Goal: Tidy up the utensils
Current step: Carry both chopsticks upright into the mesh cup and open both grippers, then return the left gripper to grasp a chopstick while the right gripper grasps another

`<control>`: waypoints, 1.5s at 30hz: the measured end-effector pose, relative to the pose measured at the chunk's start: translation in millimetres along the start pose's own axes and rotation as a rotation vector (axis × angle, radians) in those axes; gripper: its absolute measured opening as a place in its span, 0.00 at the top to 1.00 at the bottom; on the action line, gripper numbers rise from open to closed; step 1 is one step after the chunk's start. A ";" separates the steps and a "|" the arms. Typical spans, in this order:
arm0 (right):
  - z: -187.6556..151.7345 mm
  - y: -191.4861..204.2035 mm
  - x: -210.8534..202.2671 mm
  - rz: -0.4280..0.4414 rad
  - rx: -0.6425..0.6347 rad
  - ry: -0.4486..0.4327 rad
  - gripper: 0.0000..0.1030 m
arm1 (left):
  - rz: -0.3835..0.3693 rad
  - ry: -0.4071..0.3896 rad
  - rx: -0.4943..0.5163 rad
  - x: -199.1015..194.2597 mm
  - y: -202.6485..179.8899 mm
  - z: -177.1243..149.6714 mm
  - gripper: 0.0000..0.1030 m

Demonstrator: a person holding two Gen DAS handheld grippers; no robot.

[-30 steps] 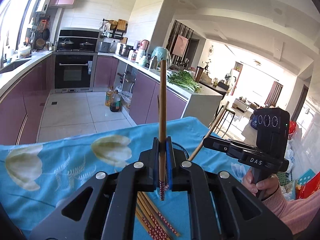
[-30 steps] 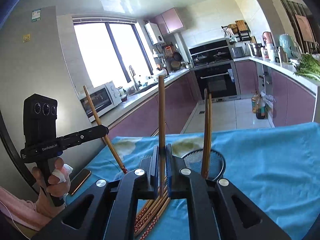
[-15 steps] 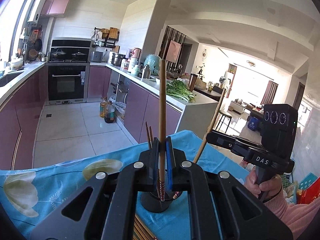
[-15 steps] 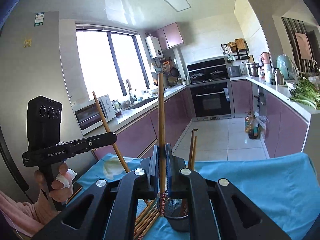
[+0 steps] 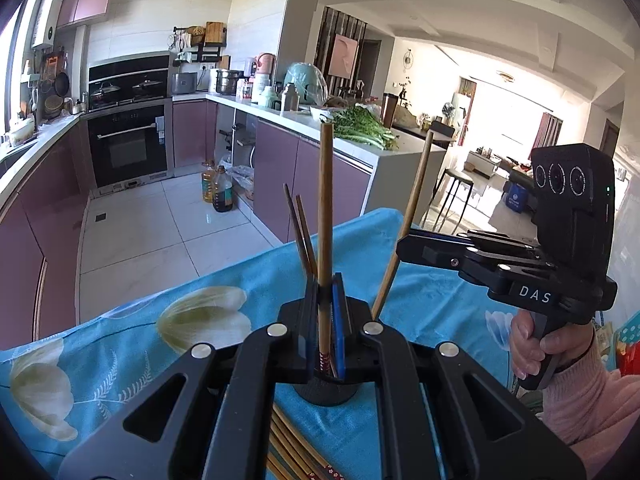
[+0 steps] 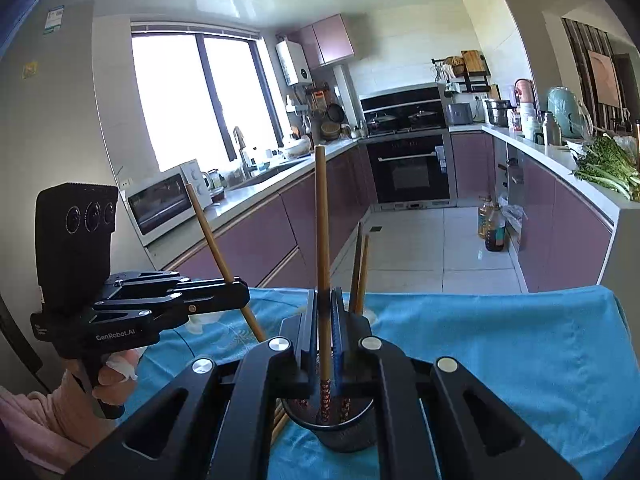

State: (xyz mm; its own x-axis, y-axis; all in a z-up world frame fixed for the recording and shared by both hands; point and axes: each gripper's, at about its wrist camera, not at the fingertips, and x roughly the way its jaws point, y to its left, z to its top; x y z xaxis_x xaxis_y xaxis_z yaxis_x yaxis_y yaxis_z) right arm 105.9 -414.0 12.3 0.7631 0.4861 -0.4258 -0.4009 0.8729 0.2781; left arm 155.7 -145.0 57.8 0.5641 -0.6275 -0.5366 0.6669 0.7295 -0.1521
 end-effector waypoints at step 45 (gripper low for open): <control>-87.6 72.1 46.2 0.119 -0.072 0.232 0.66 | 0.175 0.235 -0.139 8.5 69.3 -141.5 0.61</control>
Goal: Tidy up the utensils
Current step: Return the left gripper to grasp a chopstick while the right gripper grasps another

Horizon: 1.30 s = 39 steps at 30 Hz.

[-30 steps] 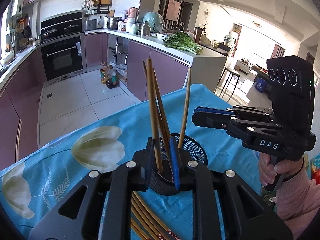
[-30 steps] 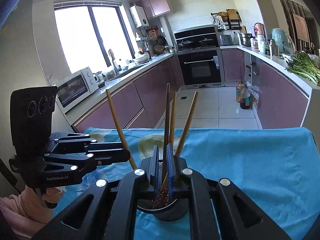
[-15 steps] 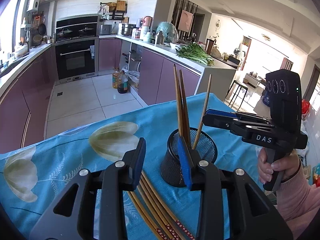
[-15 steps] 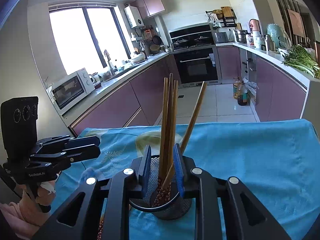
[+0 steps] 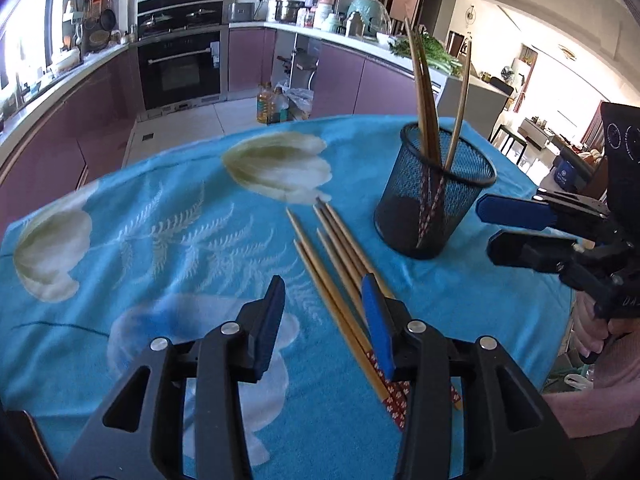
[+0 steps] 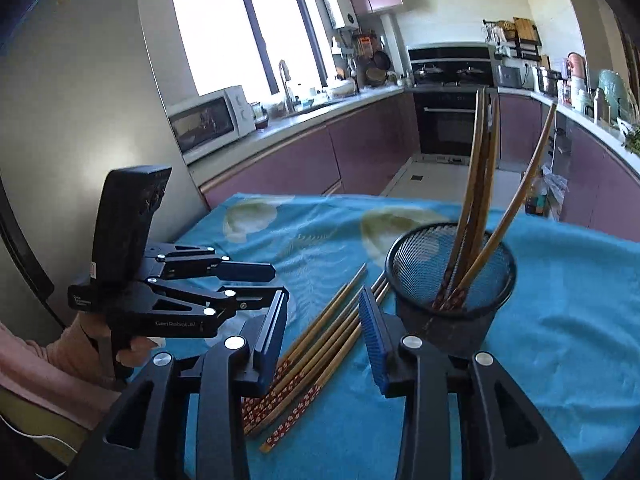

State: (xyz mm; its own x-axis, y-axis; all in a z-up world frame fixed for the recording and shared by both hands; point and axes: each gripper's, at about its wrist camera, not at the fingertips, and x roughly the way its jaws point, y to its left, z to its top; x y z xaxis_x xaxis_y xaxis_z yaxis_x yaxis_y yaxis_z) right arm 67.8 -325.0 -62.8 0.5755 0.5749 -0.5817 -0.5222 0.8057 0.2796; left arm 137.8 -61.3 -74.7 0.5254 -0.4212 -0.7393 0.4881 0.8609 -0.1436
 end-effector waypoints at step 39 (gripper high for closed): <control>-36.9 -6.9 53.7 -0.151 0.059 0.184 0.74 | 0.051 0.092 0.039 25.8 -14.3 -31.0 0.59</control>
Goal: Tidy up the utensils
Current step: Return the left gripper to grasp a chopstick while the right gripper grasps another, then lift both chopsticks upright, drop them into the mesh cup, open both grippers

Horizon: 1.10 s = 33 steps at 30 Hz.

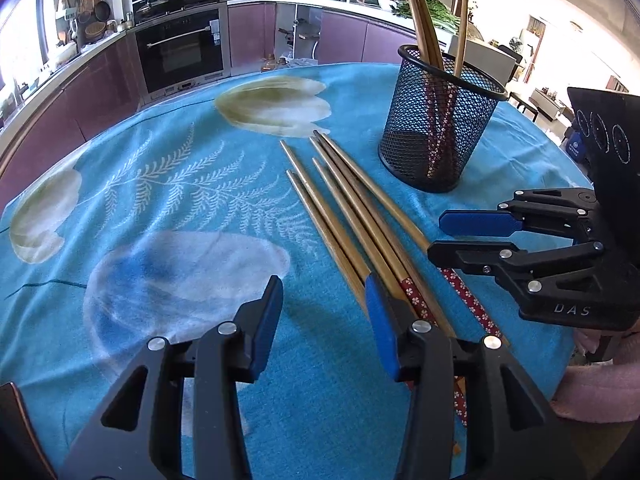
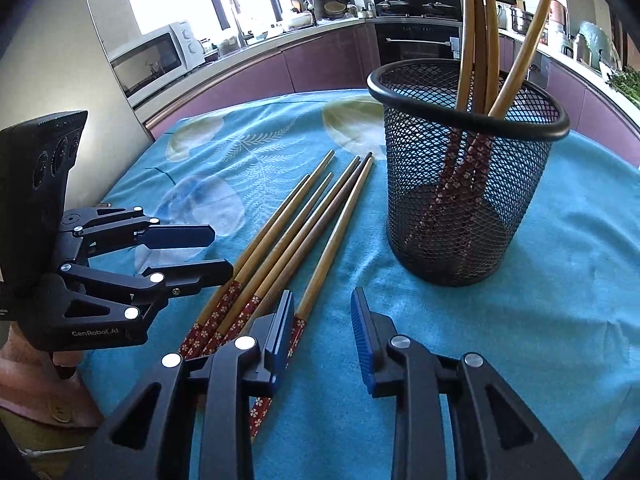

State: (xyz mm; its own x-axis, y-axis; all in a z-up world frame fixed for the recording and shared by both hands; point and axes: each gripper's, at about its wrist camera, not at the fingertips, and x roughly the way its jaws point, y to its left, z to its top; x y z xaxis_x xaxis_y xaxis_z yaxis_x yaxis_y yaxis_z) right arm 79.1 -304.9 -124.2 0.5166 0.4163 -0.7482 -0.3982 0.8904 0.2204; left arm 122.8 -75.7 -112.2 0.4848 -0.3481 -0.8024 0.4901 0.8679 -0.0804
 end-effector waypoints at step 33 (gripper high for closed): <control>15.1 -9.6 0.5 0.056 0.103 -0.068 0.95 | -0.027 -0.015 -0.112 0.4 16.9 9.4 0.93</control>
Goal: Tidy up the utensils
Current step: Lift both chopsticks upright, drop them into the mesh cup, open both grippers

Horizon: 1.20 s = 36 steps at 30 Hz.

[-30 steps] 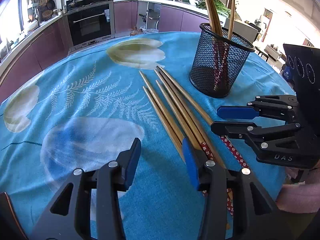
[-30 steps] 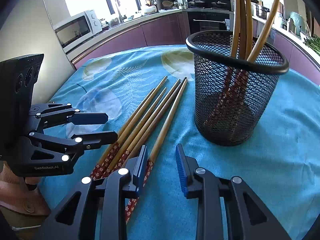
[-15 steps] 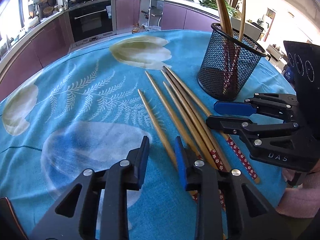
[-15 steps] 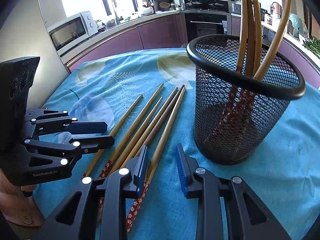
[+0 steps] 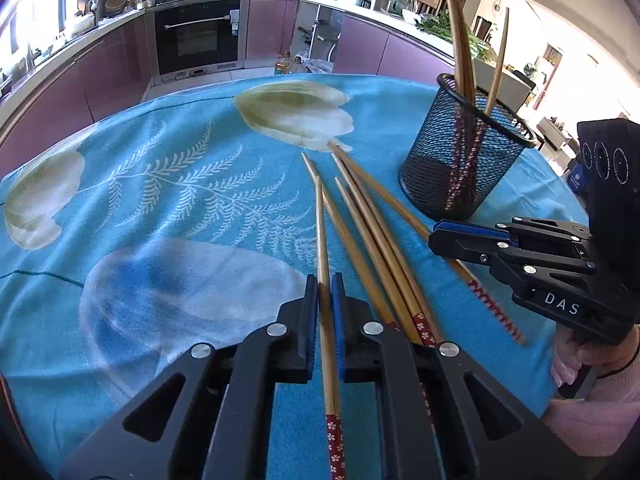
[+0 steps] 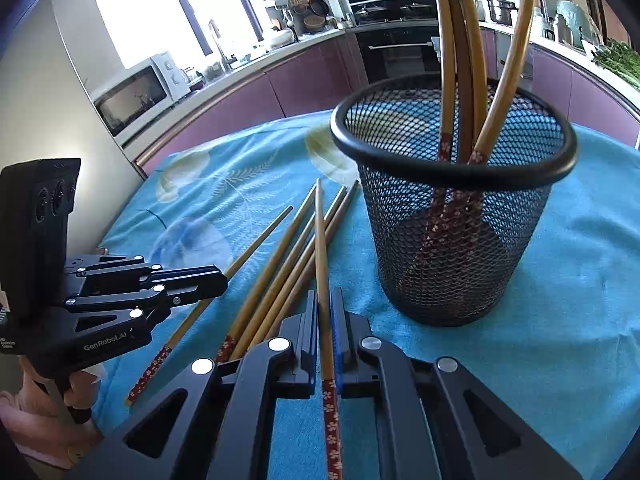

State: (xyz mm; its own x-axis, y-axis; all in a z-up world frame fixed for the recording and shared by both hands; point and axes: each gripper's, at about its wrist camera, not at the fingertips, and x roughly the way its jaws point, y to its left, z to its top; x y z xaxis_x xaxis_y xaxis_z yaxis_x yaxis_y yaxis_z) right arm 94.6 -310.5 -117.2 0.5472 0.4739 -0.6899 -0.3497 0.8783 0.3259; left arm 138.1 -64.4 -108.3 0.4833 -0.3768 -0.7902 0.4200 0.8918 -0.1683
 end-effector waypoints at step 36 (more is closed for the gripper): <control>19.8 6.7 -89.3 0.038 -0.089 -0.219 0.94 | -0.145 -0.151 0.113 -66.2 -20.3 34.4 0.93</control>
State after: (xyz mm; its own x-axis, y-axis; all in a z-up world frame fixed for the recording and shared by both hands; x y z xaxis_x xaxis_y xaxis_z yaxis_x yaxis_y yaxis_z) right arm 58.5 -345.7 -40.6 0.6810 0.5177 -0.5179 -0.4337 0.8550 0.2844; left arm 124.0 -66.2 -32.3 0.5177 -0.5398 -0.6637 0.5724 0.7952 -0.2003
